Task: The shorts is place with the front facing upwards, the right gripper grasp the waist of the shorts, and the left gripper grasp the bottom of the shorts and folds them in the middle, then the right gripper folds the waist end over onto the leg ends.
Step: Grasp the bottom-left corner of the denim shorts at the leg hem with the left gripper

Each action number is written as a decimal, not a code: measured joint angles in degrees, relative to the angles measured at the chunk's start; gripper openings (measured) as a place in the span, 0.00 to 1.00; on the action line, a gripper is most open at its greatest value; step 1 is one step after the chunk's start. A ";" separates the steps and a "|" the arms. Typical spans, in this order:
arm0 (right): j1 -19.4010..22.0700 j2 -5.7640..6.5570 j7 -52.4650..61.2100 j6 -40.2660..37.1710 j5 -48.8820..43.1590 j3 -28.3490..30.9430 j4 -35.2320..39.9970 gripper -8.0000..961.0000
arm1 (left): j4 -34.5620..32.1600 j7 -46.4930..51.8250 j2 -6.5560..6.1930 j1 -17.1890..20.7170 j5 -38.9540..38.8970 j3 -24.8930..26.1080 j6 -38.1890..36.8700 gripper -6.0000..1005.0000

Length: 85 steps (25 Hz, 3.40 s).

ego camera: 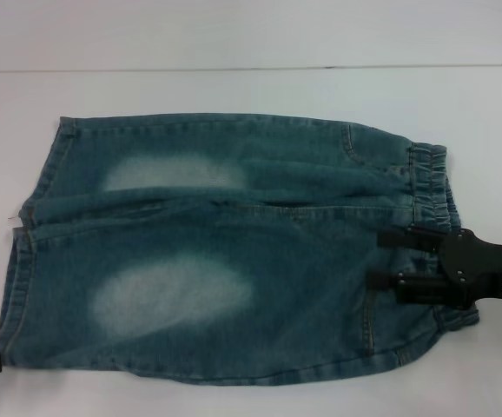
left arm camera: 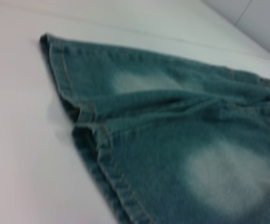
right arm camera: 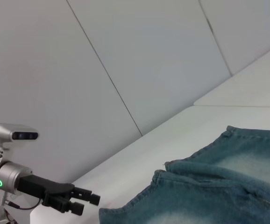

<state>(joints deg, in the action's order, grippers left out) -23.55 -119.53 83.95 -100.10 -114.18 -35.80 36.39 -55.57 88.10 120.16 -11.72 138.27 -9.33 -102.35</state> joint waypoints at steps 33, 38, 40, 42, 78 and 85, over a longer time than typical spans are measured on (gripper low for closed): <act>-0.09 0.00 0.07 0.88 0.10 0.02 0.00 0.95 | 1.14 1.60 1.04 -1.81 1.67 -6.91 3.36 0.92; -0.29 0.00 0.07 1.02 0.10 -0.19 0.00 0.95 | 1.41 1.81 1.20 -2.23 3.64 -7.26 3.56 0.92; -0.24 0.00 0.07 1.03 0.08 -0.10 0.00 0.95 | 1.35 1.94 1.24 -2.28 3.71 -7.11 3.48 0.92; -0.20 0.00 0.07 1.05 0.09 -0.02 -0.02 0.95 | 1.31 1.98 1.26 -2.33 3.39 -7.05 3.21 0.92; -0.29 0.00 -0.13 1.41 -0.07 0.03 -0.73 0.95 | -2.33 2.08 1.50 -1.48 1.27 -6.42 1.45 0.91; -0.37 0.00 -0.12 1.40 -0.12 0.04 -0.70 0.95 | -1.01 2.07 1.48 -1.98 1.37 -7.36 1.28 0.91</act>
<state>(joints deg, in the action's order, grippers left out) -23.93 -119.53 83.84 -98.70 -114.30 -35.77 35.69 -56.57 90.17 121.64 -13.70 139.64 -16.69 -101.07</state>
